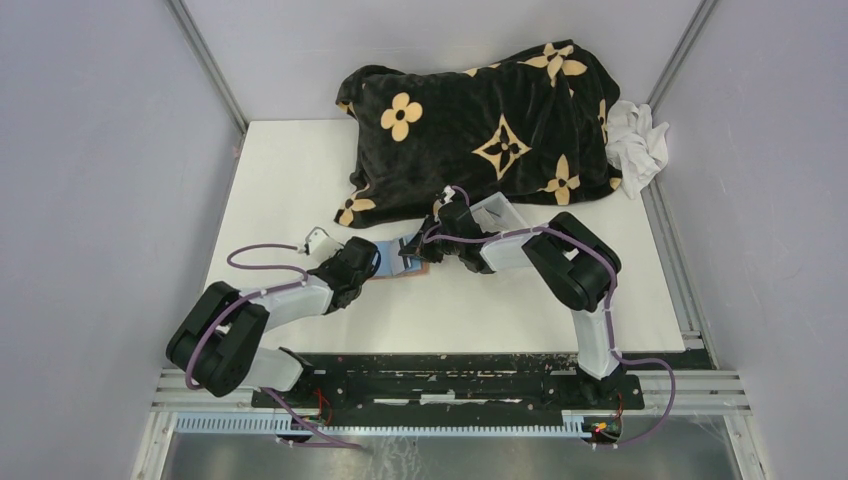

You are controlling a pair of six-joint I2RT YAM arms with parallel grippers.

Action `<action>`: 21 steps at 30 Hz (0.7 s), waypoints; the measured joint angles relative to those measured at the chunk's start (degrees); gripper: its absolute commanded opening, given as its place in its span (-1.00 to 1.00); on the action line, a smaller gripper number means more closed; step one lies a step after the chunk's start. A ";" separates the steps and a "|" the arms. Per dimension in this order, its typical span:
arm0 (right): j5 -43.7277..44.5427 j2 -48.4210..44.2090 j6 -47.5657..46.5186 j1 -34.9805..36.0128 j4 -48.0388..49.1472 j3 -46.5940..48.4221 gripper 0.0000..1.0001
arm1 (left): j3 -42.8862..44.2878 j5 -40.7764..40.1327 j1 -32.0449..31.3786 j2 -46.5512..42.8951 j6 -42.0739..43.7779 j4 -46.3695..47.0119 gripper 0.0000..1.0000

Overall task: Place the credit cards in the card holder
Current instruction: Insert the credit card into the card holder.

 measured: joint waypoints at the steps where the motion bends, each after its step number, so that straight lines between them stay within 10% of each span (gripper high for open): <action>1: 0.00 0.11 0.15 -0.02 0.28 0.00 -0.98 | -0.02 0.02 -0.11 -0.07 -0.02 -0.07 -0.53; 21: 0.44 1.57 1.64 -0.26 5.14 -1.29 -0.98 | -0.83 -0.42 -3.39 -0.55 -2.16 0.00 -0.53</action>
